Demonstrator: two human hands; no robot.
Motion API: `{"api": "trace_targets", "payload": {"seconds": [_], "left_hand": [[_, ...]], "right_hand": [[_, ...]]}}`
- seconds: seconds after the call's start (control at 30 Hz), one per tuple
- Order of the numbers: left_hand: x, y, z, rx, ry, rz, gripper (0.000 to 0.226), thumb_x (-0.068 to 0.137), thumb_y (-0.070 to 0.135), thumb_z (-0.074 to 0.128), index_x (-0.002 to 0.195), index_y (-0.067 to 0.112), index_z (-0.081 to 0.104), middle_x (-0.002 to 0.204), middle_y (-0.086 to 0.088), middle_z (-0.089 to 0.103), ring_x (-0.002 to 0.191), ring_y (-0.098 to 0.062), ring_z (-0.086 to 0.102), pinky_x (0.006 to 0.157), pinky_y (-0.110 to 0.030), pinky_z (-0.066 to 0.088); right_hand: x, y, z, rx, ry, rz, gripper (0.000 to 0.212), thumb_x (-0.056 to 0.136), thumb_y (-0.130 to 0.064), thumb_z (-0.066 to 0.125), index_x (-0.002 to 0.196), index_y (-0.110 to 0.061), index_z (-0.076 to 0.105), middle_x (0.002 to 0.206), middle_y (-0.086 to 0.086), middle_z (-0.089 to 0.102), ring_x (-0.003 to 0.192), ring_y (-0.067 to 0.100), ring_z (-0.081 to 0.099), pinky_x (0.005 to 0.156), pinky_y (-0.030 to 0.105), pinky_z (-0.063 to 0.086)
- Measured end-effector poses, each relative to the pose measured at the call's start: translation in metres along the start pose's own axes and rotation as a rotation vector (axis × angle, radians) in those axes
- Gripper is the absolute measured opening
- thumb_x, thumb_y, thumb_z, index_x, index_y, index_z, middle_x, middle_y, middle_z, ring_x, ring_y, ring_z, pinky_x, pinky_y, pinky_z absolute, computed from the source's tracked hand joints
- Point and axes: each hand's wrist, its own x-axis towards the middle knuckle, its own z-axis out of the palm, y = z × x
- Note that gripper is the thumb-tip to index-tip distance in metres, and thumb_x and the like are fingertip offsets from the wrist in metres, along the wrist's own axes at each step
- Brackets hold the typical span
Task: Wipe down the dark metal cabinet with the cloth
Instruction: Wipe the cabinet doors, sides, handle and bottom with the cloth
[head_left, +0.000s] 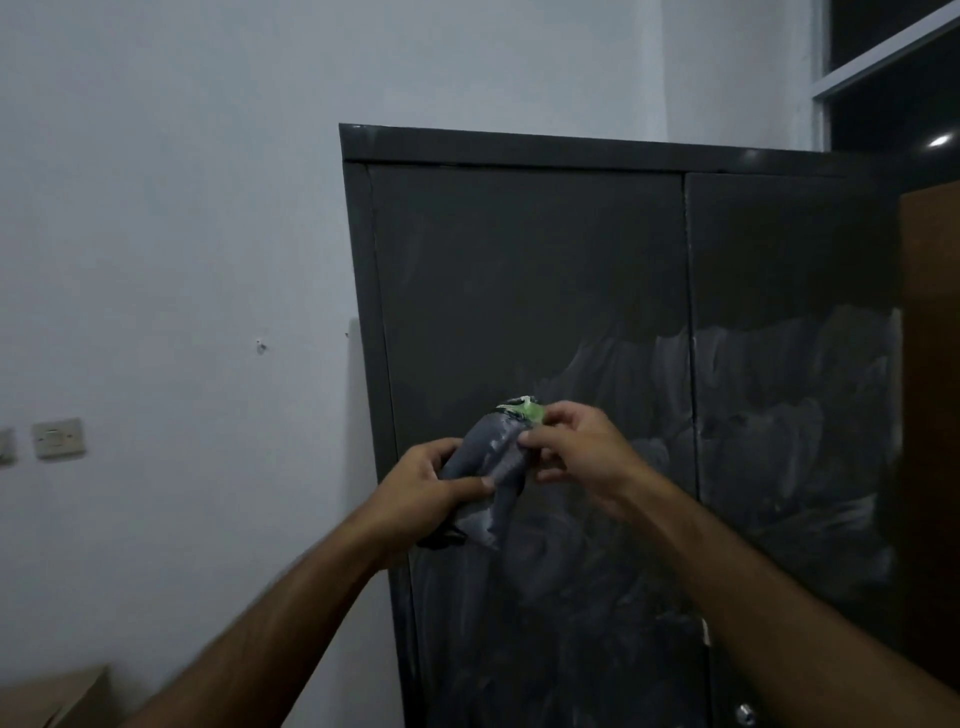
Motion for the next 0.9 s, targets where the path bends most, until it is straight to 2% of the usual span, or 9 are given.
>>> {"api": "trace_targets", "payload": {"seconds": [0.07, 0.17, 0.23, 0.33, 0.47, 0.6, 0.73, 0.8, 0.9], "left_hand": [[0.005, 0.001, -0.012, 0.107, -0.08, 0.044, 0.033, 0.095, 0.014, 0.074, 0.124, 0.027, 0.068, 0.111, 0.004, 0.077, 0.101, -0.016, 0.076, 0.08, -0.031, 0.064], [0.014, 0.021, -0.026, 0.394, -0.248, 0.114, 0.035, 0.097, 0.008, 0.066, 0.122, 0.033, 0.068, 0.109, 0.009, 0.074, 0.102, -0.007, 0.072, 0.08, -0.022, 0.06], [0.024, 0.037, -0.027, 0.651, -0.305, 0.179, 0.035, 0.095, 0.011, 0.069, 0.111, 0.042, 0.067, 0.107, 0.012, 0.068, 0.099, -0.001, 0.067, 0.079, -0.021, 0.058], [0.037, 0.057, -0.025, 0.823, -0.146, 0.277, 0.035, 0.083, 0.022, 0.085, 0.102, 0.041, 0.064, 0.11, 0.012, 0.061, 0.098, -0.007, 0.064, 0.085, -0.025, 0.059], [0.047, 0.069, -0.041, 0.931, 0.176, 0.504, 0.039, 0.079, 0.049, 0.085, 0.102, 0.027, 0.061, 0.1, 0.01, 0.062, 0.092, -0.009, 0.059, 0.076, -0.027, 0.052], [0.057, 0.054, -0.046, 1.06, 0.485, 0.766, 0.036, 0.093, 0.05, 0.071, 0.114, 0.021, 0.065, 0.115, 0.001, 0.061, 0.107, -0.017, 0.054, 0.09, -0.034, 0.045], [0.073, 0.033, -0.057, 1.072, 0.736, 0.83, 0.047, 0.099, 0.046, 0.055, 0.131, 0.013, 0.062, 0.141, -0.012, 0.055, 0.137, -0.031, 0.048, 0.117, -0.049, 0.035], [0.08, 0.025, -0.061, 0.966, 0.742, 0.817, 0.06, 0.101, 0.048, 0.045, 0.145, 0.008, 0.052, 0.156, -0.014, 0.045, 0.15, -0.031, 0.036, 0.126, -0.055, 0.023], [0.086, 0.016, -0.063, 0.787, 0.691, 0.795, 0.072, 0.099, 0.044, 0.038, 0.157, 0.002, 0.036, 0.168, -0.016, 0.03, 0.159, -0.027, 0.02, 0.13, -0.057, 0.016]], "right_hand": [[0.001, -0.007, -0.014, -0.27, 0.059, -0.129, 0.057, 0.081, -0.014, 0.083, 0.128, -0.024, 0.051, 0.118, -0.006, 0.056, 0.094, 0.006, 0.061, 0.073, 0.024, 0.052], [-0.003, -0.025, -0.023, -0.583, -0.258, -0.279, 0.087, 0.073, -0.045, 0.089, 0.145, -0.044, 0.041, 0.136, -0.035, 0.042, 0.119, -0.019, 0.043, 0.093, 0.008, 0.041], [-0.002, -0.036, -0.017, -0.822, -0.398, -0.24, 0.075, 0.069, -0.055, 0.088, 0.135, -0.039, 0.057, 0.131, -0.028, 0.059, 0.114, -0.012, 0.056, 0.093, 0.014, 0.048], [0.006, -0.038, -0.005, -0.973, -0.352, -0.254, 0.033, 0.074, -0.037, 0.086, 0.101, -0.029, 0.07, 0.089, -0.01, 0.072, 0.081, 0.005, 0.069, 0.063, 0.023, 0.052], [0.018, -0.035, -0.008, -0.673, -0.228, -0.218, 0.017, 0.082, -0.032, 0.078, 0.084, -0.017, 0.071, 0.065, -0.006, 0.063, 0.059, 0.007, 0.061, 0.051, 0.024, 0.043], [0.029, -0.013, 0.007, -0.118, 0.175, -0.197, 0.012, 0.085, -0.019, 0.073, 0.086, -0.015, 0.061, 0.065, -0.009, 0.062, 0.064, 0.011, 0.058, 0.049, 0.018, 0.042], [0.035, 0.008, 0.038, -0.025, 0.61, -0.45, 0.045, 0.086, -0.008, 0.064, 0.123, -0.028, 0.048, 0.112, -0.008, 0.061, 0.096, 0.009, 0.06, 0.074, 0.016, 0.048], [0.045, 0.012, 0.056, -0.256, 0.668, -0.586, 0.067, 0.086, -0.015, 0.063, 0.148, -0.023, 0.038, 0.143, 0.001, 0.05, 0.124, 0.016, 0.049, 0.101, 0.029, 0.044], [0.063, 0.016, 0.093, -0.751, 0.624, -0.609, 0.071, 0.096, -0.047, 0.046, 0.158, -0.022, 0.024, 0.162, 0.012, 0.027, 0.143, 0.032, 0.031, 0.118, 0.05, 0.03]]}}
